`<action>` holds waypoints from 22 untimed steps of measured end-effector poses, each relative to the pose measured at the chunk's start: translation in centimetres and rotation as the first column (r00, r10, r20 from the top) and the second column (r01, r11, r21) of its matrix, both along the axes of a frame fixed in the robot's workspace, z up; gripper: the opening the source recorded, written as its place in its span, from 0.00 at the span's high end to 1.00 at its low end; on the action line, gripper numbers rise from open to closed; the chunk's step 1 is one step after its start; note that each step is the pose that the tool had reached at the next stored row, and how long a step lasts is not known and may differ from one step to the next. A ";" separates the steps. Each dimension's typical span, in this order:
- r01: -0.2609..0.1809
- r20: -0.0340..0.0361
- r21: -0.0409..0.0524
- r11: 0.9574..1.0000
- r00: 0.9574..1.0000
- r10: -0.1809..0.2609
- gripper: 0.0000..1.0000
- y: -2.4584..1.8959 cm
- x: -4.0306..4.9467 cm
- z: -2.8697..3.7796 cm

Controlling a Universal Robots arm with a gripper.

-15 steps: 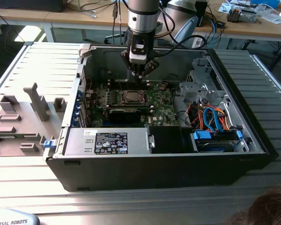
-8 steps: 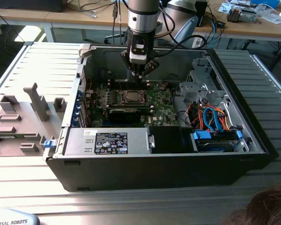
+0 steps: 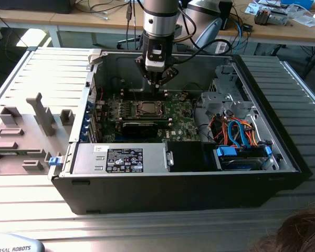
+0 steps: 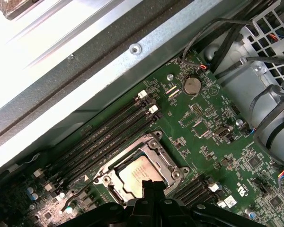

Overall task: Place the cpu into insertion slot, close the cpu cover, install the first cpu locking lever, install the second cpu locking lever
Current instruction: 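Install the first cpu locking lever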

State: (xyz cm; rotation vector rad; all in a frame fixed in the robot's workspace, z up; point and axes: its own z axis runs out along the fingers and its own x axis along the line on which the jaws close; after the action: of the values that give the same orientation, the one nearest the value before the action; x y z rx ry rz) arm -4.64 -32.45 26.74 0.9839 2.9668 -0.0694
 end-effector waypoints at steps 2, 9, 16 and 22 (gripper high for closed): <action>-0.001 0.000 0.000 1.000 1.000 0.001 0.89 0.00 0.00 0.00; -0.005 0.000 0.000 1.000 1.000 0.005 0.89 0.00 0.00 0.00; -0.009 0.000 0.000 1.000 1.000 0.009 0.89 0.00 0.00 0.00; -0.013 0.000 0.000 1.000 1.000 0.013 0.89 0.00 0.00 0.00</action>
State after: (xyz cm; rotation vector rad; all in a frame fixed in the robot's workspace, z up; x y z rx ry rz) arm -4.64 -32.44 26.74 0.9652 2.9727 -0.0692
